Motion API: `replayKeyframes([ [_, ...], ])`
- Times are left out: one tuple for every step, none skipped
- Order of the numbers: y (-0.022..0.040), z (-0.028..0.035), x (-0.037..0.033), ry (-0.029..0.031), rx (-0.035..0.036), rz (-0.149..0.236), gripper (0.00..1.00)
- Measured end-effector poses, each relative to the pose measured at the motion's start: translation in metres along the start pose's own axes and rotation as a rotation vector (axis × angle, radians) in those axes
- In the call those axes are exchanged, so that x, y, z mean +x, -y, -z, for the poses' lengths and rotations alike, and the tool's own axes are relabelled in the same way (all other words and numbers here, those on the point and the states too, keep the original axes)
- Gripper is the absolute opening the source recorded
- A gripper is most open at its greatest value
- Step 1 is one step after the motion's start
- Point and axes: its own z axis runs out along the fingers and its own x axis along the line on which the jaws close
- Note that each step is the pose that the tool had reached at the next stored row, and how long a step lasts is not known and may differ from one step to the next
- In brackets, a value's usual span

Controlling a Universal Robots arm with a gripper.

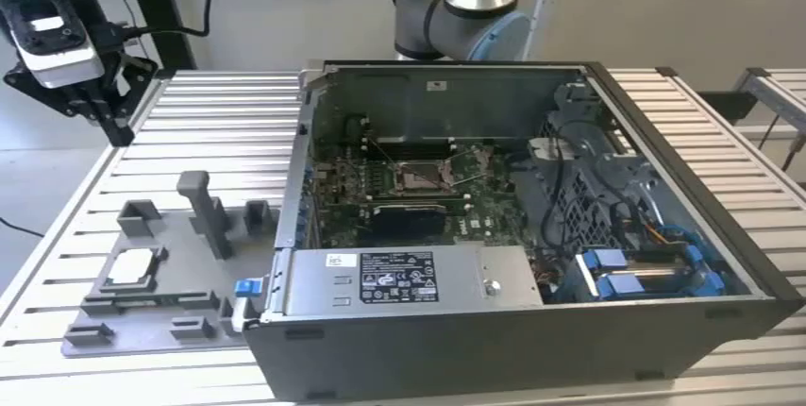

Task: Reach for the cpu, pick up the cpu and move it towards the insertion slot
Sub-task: 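Reach for the cpu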

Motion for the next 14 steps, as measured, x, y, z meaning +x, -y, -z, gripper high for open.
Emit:
replayKeyframes([
  [0.0006, 0.0000, 0.0005, -0.0001, 0.0000, 0.000, 0.00],
  [0.0014, -0.0002, 0.0018, 0.0001, -0.0001, 0.000, 0.00],
  [0.0027, -0.0004, 0.0038, 0.0002, -0.0002, 0.000, 0.00],
  [0.0044, -0.0005, 0.0060, 0.0002, -0.0001, 0.000, 0.00],
  [0.0065, -0.0006, 0.0079, 0.0002, -0.0002, 0.000, 0.00],
  [0.0088, -0.0007, 0.0100, 0.0001, -0.0001, 0.000, 0.00],
  [0.0112, -0.0008, 0.0119, 0.0001, -0.0001, 0.000, 0.00],
  [0.0138, -0.0010, 0.0138, 0.0000, -0.0001, 0.000, 0.00],
  [0.0163, -0.0012, 0.0158, 0.0001, -0.0001, 0.000, 0.00],
  [0.0184, -0.0015, 0.0177, 0.0002, -0.0002, 0.000, 0.00],
  [0.0201, -0.0016, 0.0200, 0.0001, -0.0001, 0.000, 0.00],
  [0.0210, -0.0018, 0.0223, 0.0001, -0.0001, 0.000, 0.00],
  [0.0216, -0.0020, 0.0247, 0.0003, -0.0001, 0.000, 0.00],
  [0.0217, -0.0022, 0.0265, 0.0004, -0.0001, 0.000, 0.00],
])
